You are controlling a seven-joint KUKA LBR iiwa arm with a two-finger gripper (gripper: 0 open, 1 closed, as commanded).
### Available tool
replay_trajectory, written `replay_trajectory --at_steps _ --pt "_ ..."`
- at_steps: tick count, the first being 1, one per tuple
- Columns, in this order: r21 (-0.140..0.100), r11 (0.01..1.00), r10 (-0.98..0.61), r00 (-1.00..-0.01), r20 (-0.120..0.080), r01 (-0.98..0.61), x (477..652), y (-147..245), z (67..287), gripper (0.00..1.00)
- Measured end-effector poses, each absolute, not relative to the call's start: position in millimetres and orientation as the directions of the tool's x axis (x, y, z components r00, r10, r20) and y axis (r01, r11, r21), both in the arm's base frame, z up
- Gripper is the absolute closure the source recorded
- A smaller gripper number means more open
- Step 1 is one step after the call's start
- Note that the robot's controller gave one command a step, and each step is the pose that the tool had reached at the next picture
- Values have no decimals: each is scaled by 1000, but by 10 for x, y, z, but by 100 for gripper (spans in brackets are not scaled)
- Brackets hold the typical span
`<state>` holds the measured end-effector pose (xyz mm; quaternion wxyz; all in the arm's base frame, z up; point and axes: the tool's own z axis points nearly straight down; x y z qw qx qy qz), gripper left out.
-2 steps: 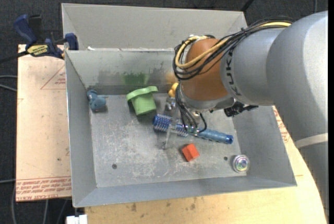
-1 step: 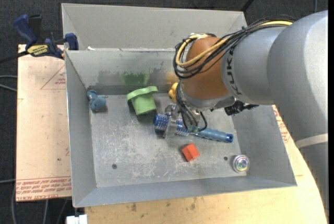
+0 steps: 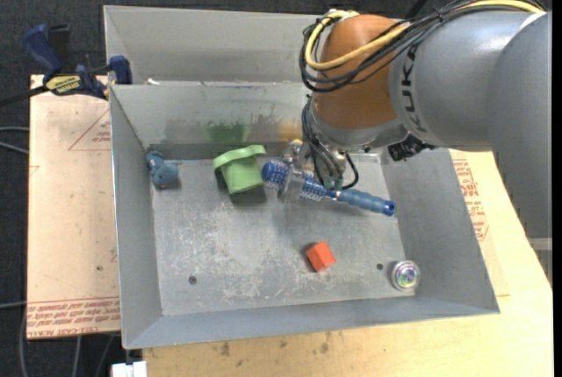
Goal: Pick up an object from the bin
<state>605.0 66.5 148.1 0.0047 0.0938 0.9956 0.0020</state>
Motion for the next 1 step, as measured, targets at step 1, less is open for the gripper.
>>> replay_trajectory --at_steps 1 --pt "5 987 162 -987 -7 162 5732 871 2357 100"
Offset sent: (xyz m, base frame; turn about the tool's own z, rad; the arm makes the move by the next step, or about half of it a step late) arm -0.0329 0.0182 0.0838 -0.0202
